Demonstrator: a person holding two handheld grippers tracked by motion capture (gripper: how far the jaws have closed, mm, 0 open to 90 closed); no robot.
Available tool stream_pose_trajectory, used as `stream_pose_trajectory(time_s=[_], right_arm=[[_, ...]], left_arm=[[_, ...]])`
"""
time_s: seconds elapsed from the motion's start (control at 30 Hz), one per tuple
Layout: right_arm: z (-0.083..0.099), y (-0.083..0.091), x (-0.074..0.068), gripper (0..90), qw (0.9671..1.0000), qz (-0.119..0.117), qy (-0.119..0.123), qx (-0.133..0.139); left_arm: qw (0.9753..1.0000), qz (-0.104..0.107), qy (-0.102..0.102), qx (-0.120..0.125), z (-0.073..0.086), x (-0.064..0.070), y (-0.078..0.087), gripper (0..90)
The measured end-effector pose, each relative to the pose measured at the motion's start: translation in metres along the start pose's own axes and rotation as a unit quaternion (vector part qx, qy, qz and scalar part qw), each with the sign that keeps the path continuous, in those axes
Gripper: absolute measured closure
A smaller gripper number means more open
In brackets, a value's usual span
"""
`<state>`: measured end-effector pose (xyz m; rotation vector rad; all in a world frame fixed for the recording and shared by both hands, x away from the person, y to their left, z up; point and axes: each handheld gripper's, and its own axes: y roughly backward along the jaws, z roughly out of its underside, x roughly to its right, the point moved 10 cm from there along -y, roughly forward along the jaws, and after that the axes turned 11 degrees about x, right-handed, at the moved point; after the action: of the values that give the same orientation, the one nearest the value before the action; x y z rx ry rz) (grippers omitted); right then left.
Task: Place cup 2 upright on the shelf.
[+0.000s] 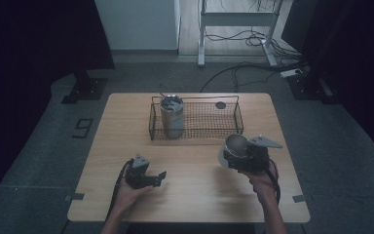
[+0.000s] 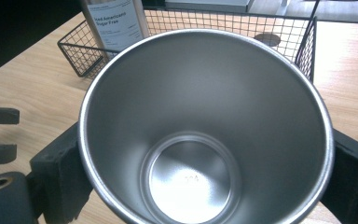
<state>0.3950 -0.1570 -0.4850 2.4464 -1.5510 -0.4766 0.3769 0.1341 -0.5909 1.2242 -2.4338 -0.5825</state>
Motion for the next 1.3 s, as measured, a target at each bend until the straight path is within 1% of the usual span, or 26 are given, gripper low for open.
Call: stream_pose_trajectory(time_s=[0.2, 0.43, 0.7, 0.87, 1.0, 1.1, 1.3], right_arm=[[-0.006, -0.003, 0.004, 7.0, 1.0, 0.004, -0.002, 0.002], [-0.013, -0.013, 0.0, 7.0, 1.0, -0.001, 0.0, 0.002], [-0.023, -0.023, -0.005, 7.0, 0.9999, -0.003, 0.01, -0.002], [-0.03, -0.029, -0.006, 7.0, 0.9999, -0.005, 0.012, -0.001], [-0.035, -0.032, -0.005, 7.0, 0.9999, -0.004, 0.014, -0.002], [-0.038, -0.035, -0.004, 7.0, 0.9999, -0.004, 0.009, -0.002], [-0.044, -0.04, -0.001, 7.0, 0.9999, -0.001, 0.013, -0.006]], left_arm=[[1.0, 0.0, 0.0, -0.003, 0.001, 0.0, -0.001, 14.8], [0.9999, -0.005, -0.005, 0.011, -0.004, 0.001, 0.002, 15.5], [1.0, -0.003, -0.004, 0.006, -0.002, 0.001, 0.002, 15.5], [0.9999, 0.0, -0.011, 0.004, -0.001, 0.002, 0.001, 15.5], [0.9999, 0.001, -0.01, 0.003, 0.0, 0.003, 0.0, 15.5], [0.9999, 0.001, -0.012, 0.002, 0.0, 0.003, 0.0, 15.5], [0.9999, 0.001, -0.011, 0.002, 0.0, 0.002, 0.001, 15.5]])
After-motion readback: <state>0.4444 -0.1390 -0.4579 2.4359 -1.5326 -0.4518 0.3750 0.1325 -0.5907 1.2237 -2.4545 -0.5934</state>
